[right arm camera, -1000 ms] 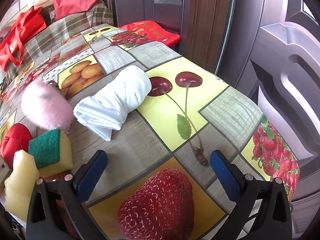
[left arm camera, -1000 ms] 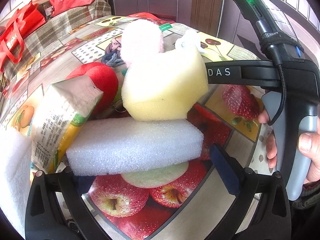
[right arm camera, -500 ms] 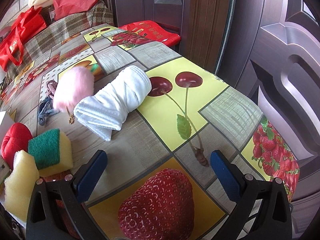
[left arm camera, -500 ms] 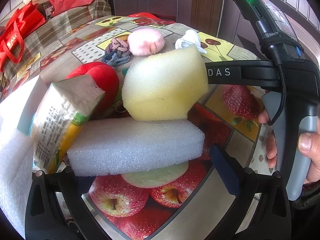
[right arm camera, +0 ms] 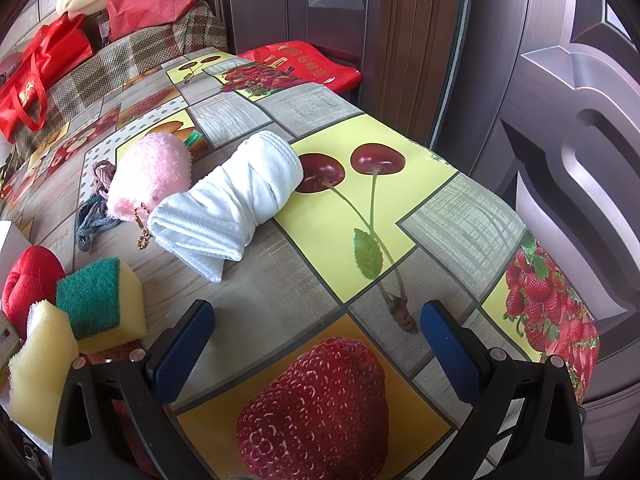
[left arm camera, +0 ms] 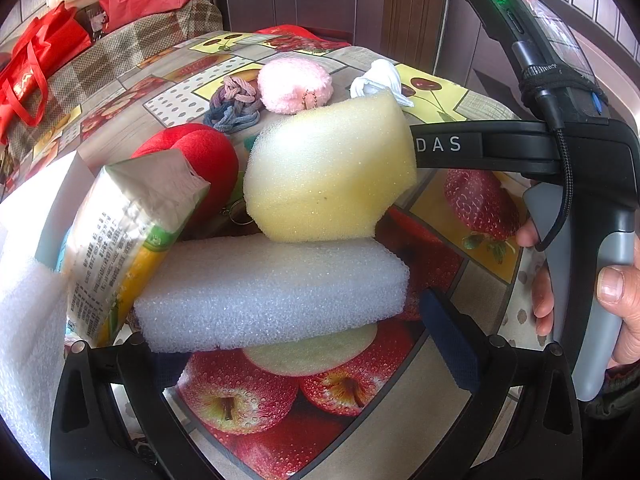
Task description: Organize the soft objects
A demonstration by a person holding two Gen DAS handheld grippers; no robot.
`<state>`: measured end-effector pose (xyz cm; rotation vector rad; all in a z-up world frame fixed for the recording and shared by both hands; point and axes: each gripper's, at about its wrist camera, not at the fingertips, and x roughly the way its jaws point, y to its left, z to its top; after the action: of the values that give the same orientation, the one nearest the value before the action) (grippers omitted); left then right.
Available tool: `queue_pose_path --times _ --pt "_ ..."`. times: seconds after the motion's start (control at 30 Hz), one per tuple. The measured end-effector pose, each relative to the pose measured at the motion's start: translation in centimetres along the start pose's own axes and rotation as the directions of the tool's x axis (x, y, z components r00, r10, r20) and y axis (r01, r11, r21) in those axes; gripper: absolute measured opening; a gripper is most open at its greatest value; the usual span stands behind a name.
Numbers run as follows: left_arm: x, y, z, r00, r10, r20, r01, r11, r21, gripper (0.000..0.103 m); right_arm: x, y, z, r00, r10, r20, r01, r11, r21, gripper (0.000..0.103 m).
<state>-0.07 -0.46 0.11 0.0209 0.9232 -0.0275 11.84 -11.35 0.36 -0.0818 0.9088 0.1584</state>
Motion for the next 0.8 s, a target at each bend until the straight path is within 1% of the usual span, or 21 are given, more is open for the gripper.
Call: queue_pose_path --times 0.47,0.57,0.67,0.7,0.77,0.8 --pt "-0.2 -0.2 -0.1 1.0 0.0 0.004 0.0 1.0 0.011 0.102 0.0 0.0 0.0 1.0 -0.001 0.0 0.001 1.0 0.0 0.103" --pt "-0.7 -1.2 -0.6 0.999 -0.036 0.01 0.036 0.998 0.048 0.102 0.0 0.0 0.0 1.0 -0.002 0.001 0.002 1.0 0.0 0.103" --pt "-2.0 -2.6 -1.1 0.991 -0.129 0.03 0.127 0.989 0.083 0.102 0.0 0.0 0.0 1.0 -0.002 0.003 0.002 1.0 0.002 0.103" --pt "-2.7 -2.9 -1.2 0.988 -0.146 0.052 0.141 0.986 0.089 0.102 0.1 -0.1 0.0 1.0 -0.002 0.004 0.002 1.0 0.003 0.103" --pt "-4.1 -3.1 -1.4 0.983 -0.143 0.113 0.134 0.988 0.082 0.102 0.1 -0.1 0.0 1.0 -0.001 0.003 0.001 1.0 0.003 0.103" --pt "-5.0 -2.9 -1.6 0.976 -0.159 0.147 0.15 0.986 0.066 0.102 0.1 -0.1 0.0 1.0 0.0 0.003 0.0 1.0 0.004 0.103"
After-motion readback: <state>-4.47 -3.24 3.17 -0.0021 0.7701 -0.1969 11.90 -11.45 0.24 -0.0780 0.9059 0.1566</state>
